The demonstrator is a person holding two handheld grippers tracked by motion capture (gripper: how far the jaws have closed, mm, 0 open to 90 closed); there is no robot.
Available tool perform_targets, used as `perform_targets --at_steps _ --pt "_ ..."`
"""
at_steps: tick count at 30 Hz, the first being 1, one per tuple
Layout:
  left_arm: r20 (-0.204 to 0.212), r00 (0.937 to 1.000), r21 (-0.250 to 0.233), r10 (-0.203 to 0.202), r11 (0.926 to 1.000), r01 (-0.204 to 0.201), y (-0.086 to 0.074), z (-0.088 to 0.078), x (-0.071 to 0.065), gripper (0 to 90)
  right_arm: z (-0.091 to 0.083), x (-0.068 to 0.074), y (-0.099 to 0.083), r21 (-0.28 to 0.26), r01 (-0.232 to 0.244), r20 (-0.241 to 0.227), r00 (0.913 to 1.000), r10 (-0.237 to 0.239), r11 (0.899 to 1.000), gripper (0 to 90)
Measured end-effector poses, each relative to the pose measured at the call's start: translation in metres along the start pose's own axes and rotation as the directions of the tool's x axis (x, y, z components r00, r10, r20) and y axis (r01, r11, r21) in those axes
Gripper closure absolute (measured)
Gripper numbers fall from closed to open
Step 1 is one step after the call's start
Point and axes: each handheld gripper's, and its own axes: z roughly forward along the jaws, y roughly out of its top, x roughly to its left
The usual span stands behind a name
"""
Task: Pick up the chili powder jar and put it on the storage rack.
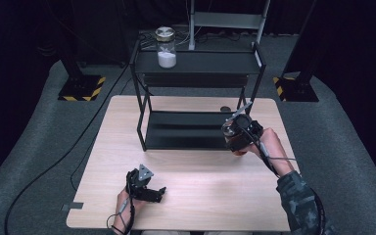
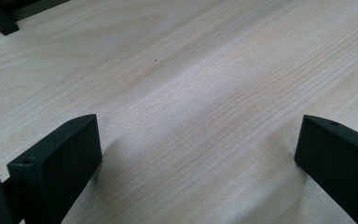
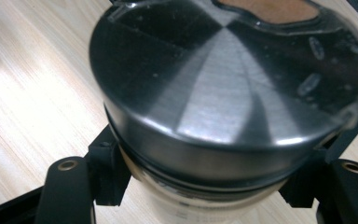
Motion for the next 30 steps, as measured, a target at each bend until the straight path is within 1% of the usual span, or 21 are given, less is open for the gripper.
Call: perform_targets --at_steps 10,17,30 --pt "0.000 1.0000 0.000 0.000 1.0000 0.000 0.000 0.000 0.000 0.0 -0.008 -0.004 0.014 0.006 0.005 0.015 0.9999 -0.005 1.000 30.8" --pt "0.000 1.0000 0.000 0.000 1.0000 0.000 0.000 0.000 0.000 0.0 -0.014 -0.006 0.028 0.016 0.016 0.030 0.9994 -0.016 1.000 30.8" --pt "0.001 1.0000 0.000 -0.002 1.0000 0.002 0.000 0.000 0.000 0.0 -0.024 -0.009 0.042 0.025 0.026 0.053 0.9982 -0.027 0.999 30.8"
